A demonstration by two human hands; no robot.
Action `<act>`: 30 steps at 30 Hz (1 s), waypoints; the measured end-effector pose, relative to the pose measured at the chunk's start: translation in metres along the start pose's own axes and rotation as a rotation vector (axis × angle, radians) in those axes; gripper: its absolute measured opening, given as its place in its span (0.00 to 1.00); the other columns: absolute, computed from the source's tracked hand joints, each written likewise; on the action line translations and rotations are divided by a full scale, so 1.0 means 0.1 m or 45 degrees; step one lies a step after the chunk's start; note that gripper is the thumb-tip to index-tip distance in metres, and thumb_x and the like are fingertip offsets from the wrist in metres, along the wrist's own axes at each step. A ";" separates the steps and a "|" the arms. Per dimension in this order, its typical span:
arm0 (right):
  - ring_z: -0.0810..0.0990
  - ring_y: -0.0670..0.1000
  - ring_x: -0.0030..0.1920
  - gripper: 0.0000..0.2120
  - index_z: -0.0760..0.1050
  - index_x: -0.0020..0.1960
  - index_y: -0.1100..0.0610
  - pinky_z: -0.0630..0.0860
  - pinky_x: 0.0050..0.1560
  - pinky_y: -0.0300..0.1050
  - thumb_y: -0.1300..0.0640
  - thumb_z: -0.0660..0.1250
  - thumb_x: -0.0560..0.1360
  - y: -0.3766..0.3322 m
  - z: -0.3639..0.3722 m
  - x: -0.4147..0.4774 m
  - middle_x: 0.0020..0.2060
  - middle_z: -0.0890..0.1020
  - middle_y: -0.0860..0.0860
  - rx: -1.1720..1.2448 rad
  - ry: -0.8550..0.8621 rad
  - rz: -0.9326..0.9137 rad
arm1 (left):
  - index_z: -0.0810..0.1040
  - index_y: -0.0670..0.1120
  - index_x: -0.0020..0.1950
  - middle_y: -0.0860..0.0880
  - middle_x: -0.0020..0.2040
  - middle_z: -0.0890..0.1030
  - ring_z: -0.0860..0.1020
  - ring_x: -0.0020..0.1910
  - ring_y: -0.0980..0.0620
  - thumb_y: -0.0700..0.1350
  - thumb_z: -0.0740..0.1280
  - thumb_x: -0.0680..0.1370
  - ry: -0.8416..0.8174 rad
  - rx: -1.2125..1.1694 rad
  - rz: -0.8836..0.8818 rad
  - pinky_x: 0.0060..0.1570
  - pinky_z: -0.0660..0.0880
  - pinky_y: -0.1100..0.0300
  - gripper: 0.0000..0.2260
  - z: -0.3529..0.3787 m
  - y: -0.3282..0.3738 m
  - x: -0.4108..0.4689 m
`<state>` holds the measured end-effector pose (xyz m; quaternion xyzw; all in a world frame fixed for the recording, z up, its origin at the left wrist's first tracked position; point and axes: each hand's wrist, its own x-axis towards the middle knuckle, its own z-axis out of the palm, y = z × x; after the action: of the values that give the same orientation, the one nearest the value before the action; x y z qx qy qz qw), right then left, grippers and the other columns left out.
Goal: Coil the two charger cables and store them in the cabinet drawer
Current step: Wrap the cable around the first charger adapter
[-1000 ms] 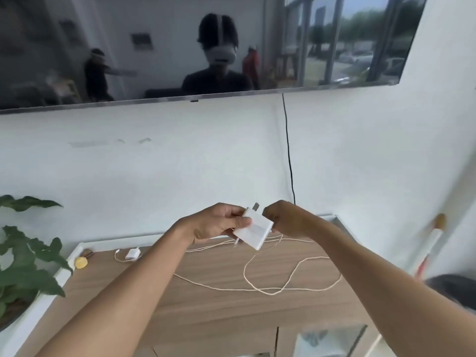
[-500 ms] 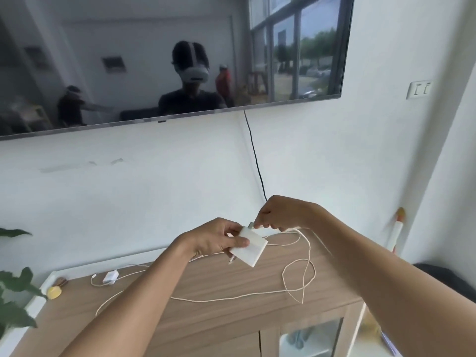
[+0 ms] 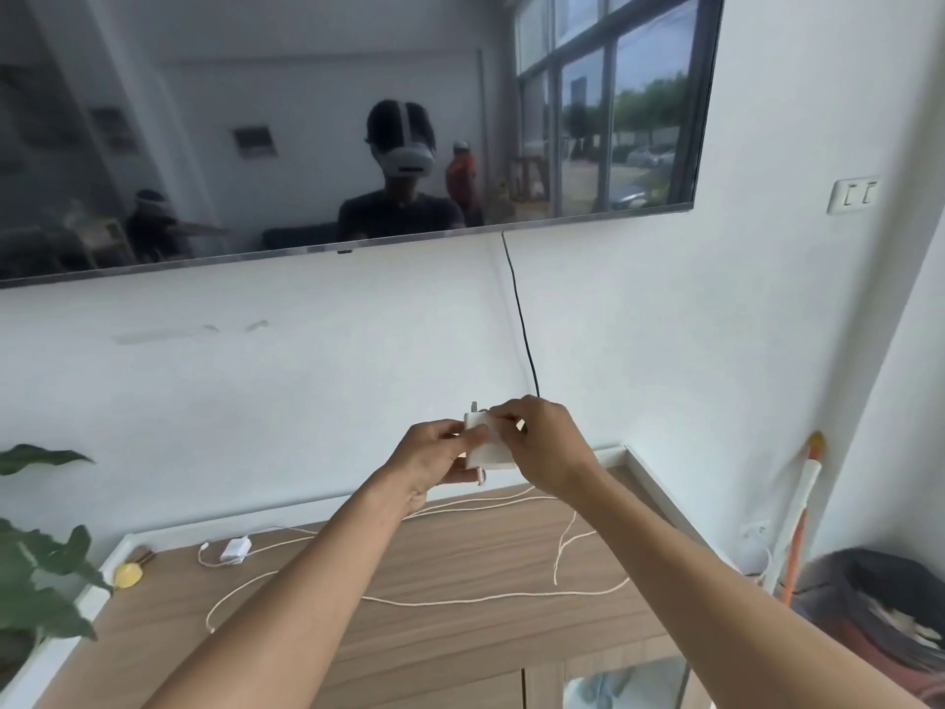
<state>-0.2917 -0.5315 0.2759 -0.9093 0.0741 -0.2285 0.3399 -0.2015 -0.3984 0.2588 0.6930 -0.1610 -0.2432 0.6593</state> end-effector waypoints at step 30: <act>0.76 0.40 0.29 0.04 0.82 0.41 0.56 0.72 0.32 0.29 0.64 0.71 0.73 0.29 0.25 -0.38 0.29 0.82 0.41 0.924 0.034 0.199 | 0.80 0.38 0.57 0.44 0.46 0.84 0.83 0.38 0.49 0.45 0.66 0.80 -0.150 -0.157 0.070 0.42 0.82 0.57 0.12 0.04 0.14 -0.16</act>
<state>-0.3129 -0.5282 0.2263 -0.7181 0.0620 -0.2249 0.6556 -0.2153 -0.3940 0.2750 0.6309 -0.2031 -0.2747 0.6966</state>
